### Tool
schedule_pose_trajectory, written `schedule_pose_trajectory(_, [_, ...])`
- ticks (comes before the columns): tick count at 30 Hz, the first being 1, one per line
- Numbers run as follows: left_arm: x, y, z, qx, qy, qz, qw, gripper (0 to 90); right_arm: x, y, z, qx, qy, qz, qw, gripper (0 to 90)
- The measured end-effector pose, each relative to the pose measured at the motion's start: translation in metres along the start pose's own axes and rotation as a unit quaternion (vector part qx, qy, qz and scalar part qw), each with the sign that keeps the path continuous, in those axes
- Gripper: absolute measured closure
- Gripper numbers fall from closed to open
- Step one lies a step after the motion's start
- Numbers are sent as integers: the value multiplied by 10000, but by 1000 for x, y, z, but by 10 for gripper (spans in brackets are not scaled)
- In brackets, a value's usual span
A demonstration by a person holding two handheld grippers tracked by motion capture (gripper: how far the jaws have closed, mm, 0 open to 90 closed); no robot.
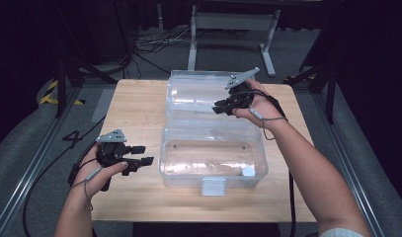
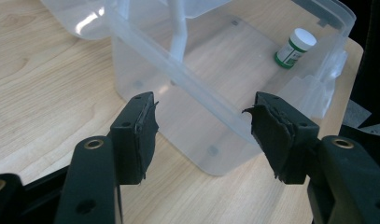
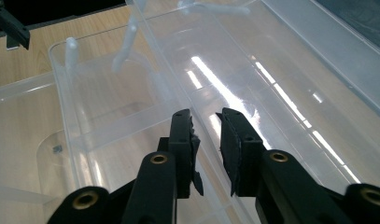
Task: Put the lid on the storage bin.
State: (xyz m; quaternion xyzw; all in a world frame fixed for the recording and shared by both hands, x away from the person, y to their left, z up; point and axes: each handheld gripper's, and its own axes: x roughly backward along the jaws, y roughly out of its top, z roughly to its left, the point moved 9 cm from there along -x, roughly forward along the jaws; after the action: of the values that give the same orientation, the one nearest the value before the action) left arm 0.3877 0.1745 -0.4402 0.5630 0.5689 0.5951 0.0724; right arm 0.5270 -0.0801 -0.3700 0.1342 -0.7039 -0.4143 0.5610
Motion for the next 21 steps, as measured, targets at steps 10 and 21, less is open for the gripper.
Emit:
schedule_pose_trajectory(10, [-9,8,-20,-243,-277,38,9993,418,1,-2,1,-5,-64,-51,10000,755])
schedule_pose_trajectory(21, [-26,10,-41,-468,-590,183,9970,417,-1,-1,2,-80,-85,-112,9999,758])
